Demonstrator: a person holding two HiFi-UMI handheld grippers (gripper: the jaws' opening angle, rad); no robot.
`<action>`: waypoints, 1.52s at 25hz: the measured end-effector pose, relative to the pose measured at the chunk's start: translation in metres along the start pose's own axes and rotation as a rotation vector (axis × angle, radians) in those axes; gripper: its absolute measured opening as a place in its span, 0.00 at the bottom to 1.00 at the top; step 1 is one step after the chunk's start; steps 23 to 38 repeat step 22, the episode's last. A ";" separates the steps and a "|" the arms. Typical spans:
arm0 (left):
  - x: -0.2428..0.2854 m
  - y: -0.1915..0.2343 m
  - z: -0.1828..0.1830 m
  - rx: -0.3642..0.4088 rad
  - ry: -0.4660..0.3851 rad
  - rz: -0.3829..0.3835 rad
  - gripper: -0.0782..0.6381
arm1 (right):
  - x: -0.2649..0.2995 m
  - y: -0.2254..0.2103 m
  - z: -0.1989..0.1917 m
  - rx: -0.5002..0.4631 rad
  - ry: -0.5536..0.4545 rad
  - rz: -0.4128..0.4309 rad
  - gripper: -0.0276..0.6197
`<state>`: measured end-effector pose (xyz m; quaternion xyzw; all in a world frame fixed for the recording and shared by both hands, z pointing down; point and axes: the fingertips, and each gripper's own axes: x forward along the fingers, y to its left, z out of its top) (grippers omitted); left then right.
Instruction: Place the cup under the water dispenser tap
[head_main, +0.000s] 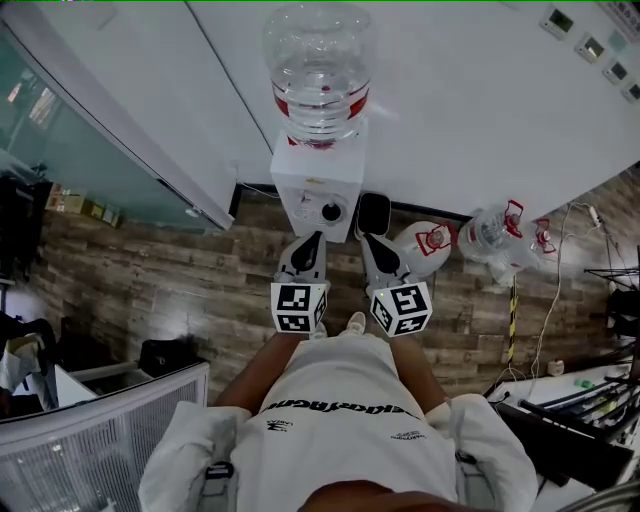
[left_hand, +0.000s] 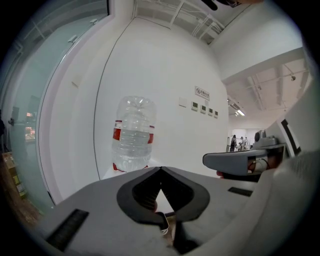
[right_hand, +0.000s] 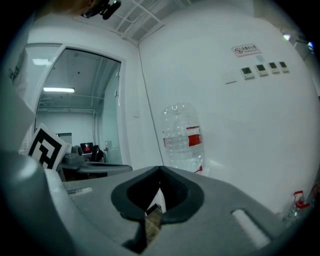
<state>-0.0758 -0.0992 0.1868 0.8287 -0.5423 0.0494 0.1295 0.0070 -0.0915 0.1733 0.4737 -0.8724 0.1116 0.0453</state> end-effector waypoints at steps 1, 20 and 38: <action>0.000 -0.002 0.002 -0.002 -0.005 -0.004 0.11 | 0.000 0.000 0.002 -0.001 -0.005 0.000 0.04; 0.013 -0.016 0.007 0.003 -0.022 0.008 0.10 | 0.000 -0.018 0.017 -0.031 -0.050 0.002 0.04; 0.015 -0.018 0.008 0.010 -0.028 0.008 0.11 | 0.000 -0.021 0.018 -0.034 -0.055 0.001 0.04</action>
